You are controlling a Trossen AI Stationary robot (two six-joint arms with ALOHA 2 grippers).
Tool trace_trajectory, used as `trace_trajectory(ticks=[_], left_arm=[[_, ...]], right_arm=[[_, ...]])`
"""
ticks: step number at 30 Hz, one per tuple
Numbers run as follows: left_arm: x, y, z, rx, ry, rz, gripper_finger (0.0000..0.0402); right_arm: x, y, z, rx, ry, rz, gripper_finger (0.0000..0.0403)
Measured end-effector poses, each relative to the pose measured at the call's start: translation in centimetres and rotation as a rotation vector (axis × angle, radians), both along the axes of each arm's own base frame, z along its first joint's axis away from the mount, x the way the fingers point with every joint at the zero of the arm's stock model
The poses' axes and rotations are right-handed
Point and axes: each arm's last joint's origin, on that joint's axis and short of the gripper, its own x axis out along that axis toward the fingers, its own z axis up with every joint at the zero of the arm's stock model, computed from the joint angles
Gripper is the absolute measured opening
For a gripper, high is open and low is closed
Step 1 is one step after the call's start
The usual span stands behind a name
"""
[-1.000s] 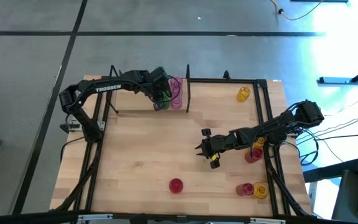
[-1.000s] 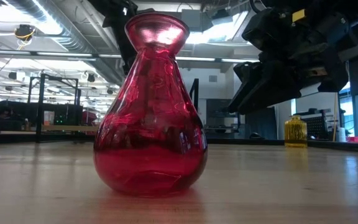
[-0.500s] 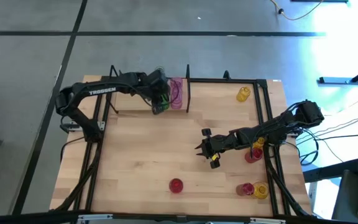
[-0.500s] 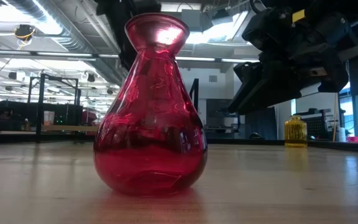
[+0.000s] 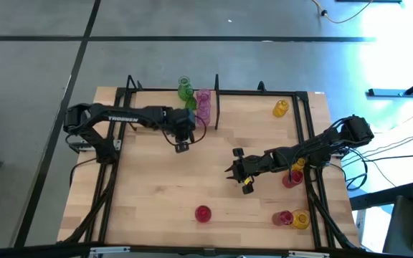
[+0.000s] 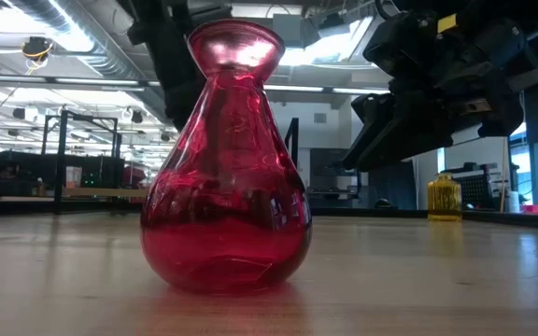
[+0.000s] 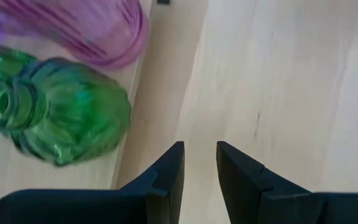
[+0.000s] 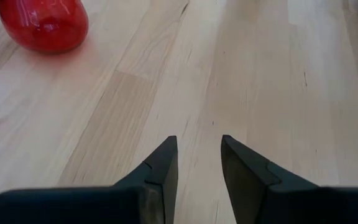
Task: Sort vases onto shelf
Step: Put the green vase on the shelf aligned with the other green vase
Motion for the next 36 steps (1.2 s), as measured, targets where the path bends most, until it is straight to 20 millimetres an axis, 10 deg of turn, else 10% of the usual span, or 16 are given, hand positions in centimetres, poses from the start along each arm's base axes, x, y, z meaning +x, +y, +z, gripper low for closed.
trace_trajectory(ticks=[36], left_arm=[[0.1,2.8,-0.5,0.135,-0.073,0.068,0.0086]], right_arm=[[0.1,0.0,0.1,-0.006,-0.016,0.009,0.0108]])
